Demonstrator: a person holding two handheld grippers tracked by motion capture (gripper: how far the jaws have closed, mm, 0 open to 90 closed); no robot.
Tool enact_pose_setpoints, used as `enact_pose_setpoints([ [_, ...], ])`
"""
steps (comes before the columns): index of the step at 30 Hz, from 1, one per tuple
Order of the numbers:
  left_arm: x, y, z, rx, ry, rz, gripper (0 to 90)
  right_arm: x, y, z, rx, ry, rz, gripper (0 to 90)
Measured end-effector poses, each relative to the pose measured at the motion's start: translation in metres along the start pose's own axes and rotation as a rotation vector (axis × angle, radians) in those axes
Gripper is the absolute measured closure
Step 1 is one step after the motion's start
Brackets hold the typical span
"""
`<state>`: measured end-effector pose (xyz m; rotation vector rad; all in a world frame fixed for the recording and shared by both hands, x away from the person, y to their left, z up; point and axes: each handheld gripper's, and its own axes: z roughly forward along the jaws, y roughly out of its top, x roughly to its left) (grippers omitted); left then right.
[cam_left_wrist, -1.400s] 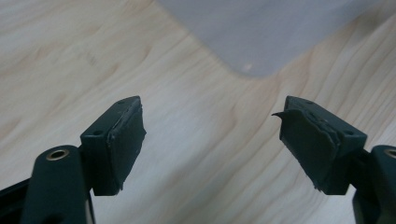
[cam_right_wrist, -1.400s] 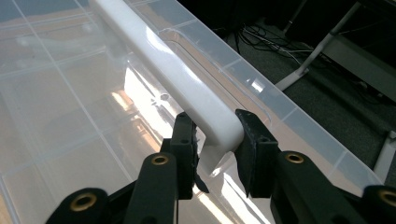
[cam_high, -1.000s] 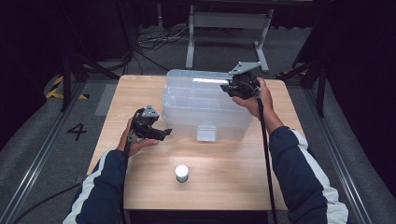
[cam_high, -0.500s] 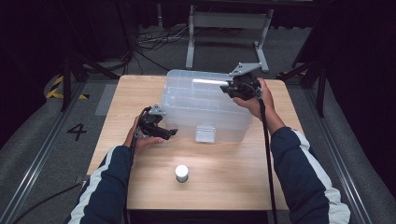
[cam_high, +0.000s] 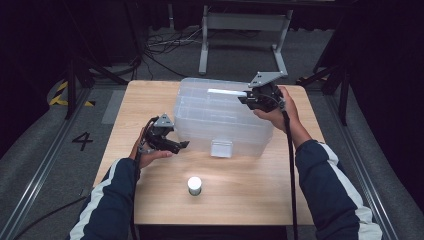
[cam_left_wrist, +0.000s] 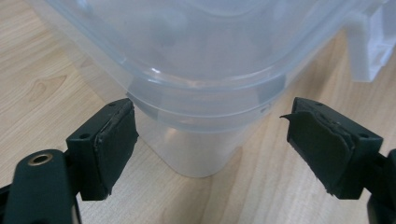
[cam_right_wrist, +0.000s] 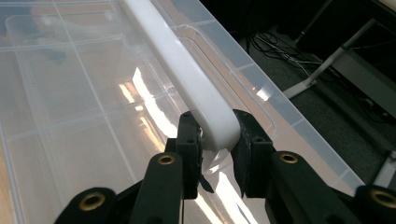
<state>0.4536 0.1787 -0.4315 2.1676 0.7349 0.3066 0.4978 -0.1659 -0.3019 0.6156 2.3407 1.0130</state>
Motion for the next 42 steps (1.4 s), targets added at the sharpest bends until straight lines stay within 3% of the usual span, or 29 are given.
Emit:
enact_pose_setpoints([
  [6,-0.010,-0.003,-0.007,0.014,0.008,0.041,17.4,0.001,0.000,-0.002,0.002,0.015,-0.016,73.8],
  [8,-0.012,-0.003,-0.010,0.008,-0.002,0.032,17.5,0.002,0.000,-0.001,0.001,0.014,-0.019,73.7],
  [22,-0.023,-0.010,-0.024,0.029,0.013,0.068,17.9,0.008,0.004,0.008,-0.002,0.030,-0.054,73.2],
  [31,-0.032,-0.018,-0.034,0.039,0.018,0.096,20.0,0.018,0.006,0.004,0.000,0.041,-0.077,73.3],
  [42,-0.032,-0.020,-0.033,0.011,0.054,0.067,24.4,0.026,0.004,-0.003,0.007,0.034,-0.065,73.8],
])
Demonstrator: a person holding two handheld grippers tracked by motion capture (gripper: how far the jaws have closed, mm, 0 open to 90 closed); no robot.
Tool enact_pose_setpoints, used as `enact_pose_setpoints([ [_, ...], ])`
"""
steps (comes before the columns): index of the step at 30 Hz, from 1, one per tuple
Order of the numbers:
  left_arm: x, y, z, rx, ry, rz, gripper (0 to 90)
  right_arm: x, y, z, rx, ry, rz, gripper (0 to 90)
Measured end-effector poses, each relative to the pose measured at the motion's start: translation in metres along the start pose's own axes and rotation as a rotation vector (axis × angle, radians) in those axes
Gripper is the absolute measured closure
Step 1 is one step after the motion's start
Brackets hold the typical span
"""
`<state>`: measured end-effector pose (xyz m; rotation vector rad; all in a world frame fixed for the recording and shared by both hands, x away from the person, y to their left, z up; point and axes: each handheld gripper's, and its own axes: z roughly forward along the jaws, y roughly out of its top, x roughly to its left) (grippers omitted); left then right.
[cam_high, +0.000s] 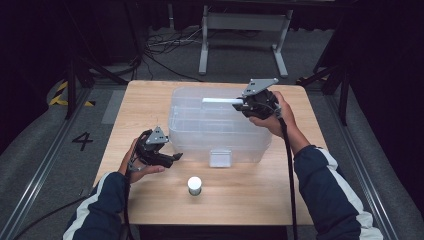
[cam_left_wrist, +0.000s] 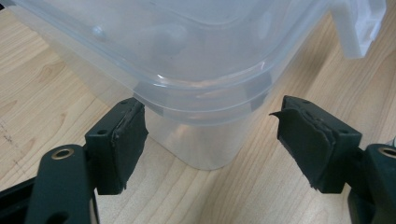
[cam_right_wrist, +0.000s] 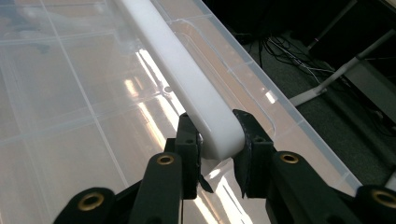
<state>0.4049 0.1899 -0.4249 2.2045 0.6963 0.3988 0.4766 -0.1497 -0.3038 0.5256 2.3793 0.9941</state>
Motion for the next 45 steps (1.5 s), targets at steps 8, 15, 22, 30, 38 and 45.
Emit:
enact_pose_setpoints([
  [8,0.001,-0.001,-0.001,-0.012,0.016,-0.010,26.3,-0.002,0.000,0.000,-0.001,0.007,0.008,73.7],
  [15,0.001,-0.006,-0.010,-0.029,0.008,-0.007,28.4,-0.004,0.003,-0.001,0.013,0.015,0.017,73.6],
  [22,0.002,-0.008,-0.021,-0.062,0.035,-0.029,31.0,-0.006,0.006,-0.001,0.025,0.017,0.029,73.4],
  [30,0.004,-0.009,-0.031,-0.072,0.045,-0.033,33.3,-0.015,0.013,-0.001,0.035,0.025,0.072,72.9],
  [38,0.003,-0.006,-0.041,-0.101,0.070,-0.044,38.6,-0.019,0.017,0.000,0.042,0.018,0.091,72.4],
  [45,0.001,0.000,-0.042,-0.116,0.033,-0.039,52.3,-0.020,0.022,0.001,0.056,-0.003,0.095,71.7],
])
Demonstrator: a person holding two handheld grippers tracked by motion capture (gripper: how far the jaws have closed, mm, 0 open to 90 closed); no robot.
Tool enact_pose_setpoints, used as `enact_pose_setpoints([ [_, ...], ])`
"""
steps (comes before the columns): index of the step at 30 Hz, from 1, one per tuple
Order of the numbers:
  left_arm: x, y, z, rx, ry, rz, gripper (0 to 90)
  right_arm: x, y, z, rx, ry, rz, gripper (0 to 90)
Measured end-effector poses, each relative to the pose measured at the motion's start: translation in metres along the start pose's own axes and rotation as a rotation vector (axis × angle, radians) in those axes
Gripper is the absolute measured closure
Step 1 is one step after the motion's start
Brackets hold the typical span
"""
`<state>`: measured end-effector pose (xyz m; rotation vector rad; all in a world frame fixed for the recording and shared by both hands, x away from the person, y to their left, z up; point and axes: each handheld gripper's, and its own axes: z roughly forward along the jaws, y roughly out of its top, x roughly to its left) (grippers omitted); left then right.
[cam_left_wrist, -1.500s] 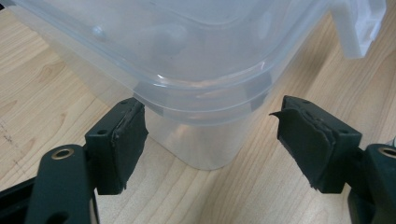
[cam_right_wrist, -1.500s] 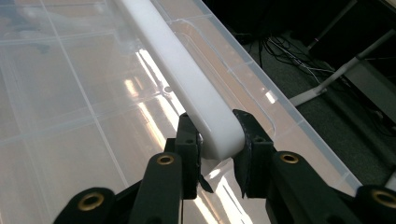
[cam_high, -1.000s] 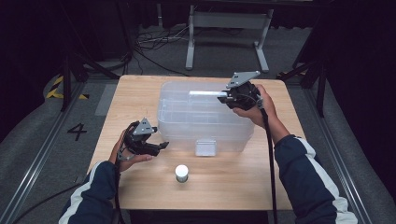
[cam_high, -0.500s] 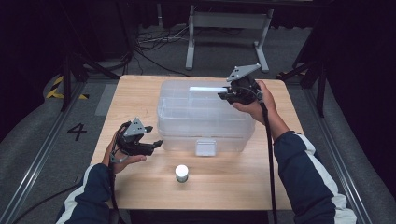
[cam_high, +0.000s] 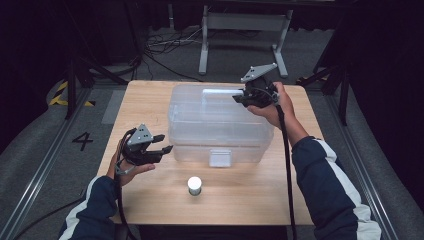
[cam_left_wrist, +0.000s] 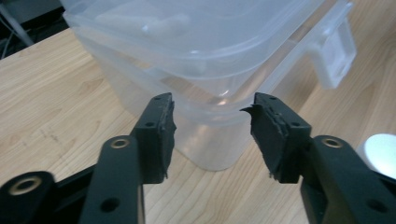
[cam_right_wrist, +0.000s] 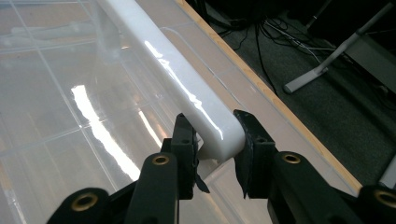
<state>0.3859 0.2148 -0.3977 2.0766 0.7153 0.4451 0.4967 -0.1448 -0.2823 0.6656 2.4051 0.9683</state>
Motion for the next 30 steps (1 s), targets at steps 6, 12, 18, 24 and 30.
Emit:
enact_pose_setpoints([
  [6,0.000,0.007,0.002,0.002,0.030,0.017,82.9,-0.002,0.004,0.001,0.021,-0.003,0.001,71.6],
  [12,0.000,0.009,0.006,-0.010,0.033,0.007,87.7,-0.005,0.005,0.001,0.017,0.006,0.015,71.6],
  [18,0.001,0.011,0.009,-0.023,0.034,-0.002,87.5,-0.006,0.007,0.001,0.019,0.004,0.006,71.2],
  [24,0.004,0.012,0.010,-0.027,0.046,0.002,88.2,-0.007,0.008,0.001,0.022,-0.002,0.005,71.0],
  [30,0.008,0.014,0.013,-0.028,0.040,0.003,89.4,-0.009,0.010,0.001,0.031,-0.001,0.002,70.8],
])
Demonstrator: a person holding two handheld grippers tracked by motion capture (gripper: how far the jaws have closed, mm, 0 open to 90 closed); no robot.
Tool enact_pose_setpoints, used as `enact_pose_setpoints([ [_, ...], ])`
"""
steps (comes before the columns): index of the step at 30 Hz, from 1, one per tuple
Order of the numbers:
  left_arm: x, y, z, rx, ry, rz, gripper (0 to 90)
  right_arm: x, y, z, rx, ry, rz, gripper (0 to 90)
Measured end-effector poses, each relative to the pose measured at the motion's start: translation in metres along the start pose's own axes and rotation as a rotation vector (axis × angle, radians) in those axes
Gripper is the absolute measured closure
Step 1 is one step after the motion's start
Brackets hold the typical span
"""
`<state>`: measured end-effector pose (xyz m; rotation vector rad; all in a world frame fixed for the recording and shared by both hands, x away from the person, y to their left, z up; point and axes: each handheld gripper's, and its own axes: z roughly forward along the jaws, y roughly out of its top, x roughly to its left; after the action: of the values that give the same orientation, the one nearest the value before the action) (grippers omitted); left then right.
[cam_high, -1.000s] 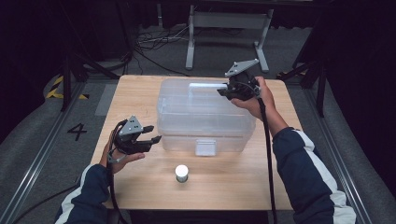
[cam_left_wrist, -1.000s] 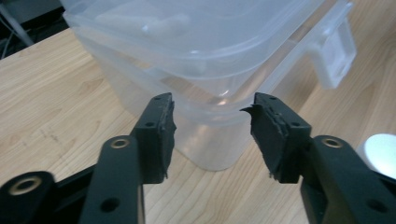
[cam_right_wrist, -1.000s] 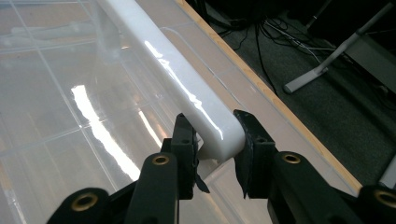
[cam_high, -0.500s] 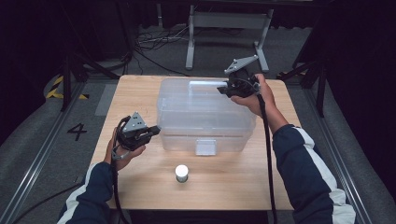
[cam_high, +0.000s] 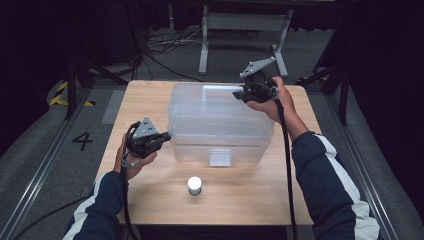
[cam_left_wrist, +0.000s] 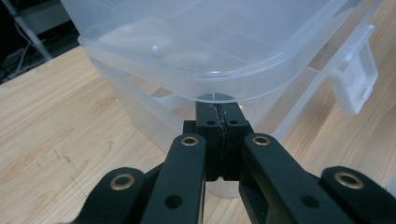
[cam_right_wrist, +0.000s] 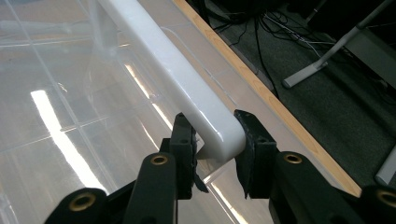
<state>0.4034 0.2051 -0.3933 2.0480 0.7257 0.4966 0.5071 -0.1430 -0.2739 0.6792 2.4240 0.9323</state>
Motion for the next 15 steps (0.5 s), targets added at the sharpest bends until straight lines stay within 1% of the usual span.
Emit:
enact_pose_setpoints([
  [3,0.000,0.001,0.002,-0.001,0.002,-0.003,89.5,-0.001,0.000,0.000,-0.003,0.000,-0.002,70.3],
  [4,0.000,0.001,0.003,0.001,0.008,0.006,89.5,-0.001,0.000,0.000,-0.005,-0.005,-0.008,69.4],
  [6,0.000,0.001,0.003,-0.003,0.006,0.001,89.5,0.000,0.001,-0.004,-0.023,-0.009,-0.016,64.4],
  [7,0.000,0.002,0.003,-0.008,0.005,-0.004,89.5,0.000,0.001,-0.006,-0.027,-0.016,-0.021,63.9],
  [9,0.000,0.002,0.003,-0.007,0.008,0.002,89.5,-0.001,-0.001,-0.012,-0.052,-0.009,-0.021,63.1],
  [10,0.000,0.003,0.003,-0.008,0.011,0.005,89.5,-0.002,-0.002,-0.015,-0.062,-0.015,-0.024,61.1],
  [11,0.000,0.003,0.003,-0.008,0.007,-0.001,89.5,-0.001,-0.003,-0.017,-0.064,-0.022,-0.027,60.9],
  [12,0.000,0.003,0.002,-0.009,0.009,0.001,89.5,-0.001,-0.005,-0.020,-0.078,-0.023,-0.034,60.9],
  [13,0.000,0.003,0.002,-0.009,0.009,0.001,89.5,-0.003,-0.008,-0.024,-0.093,-0.019,-0.032,60.0],
  [15,0.000,0.003,0.002,-0.006,0.012,0.008,89.5,-0.007,-0.014,-0.031,-0.114,-0.021,-0.006,57.4],
])
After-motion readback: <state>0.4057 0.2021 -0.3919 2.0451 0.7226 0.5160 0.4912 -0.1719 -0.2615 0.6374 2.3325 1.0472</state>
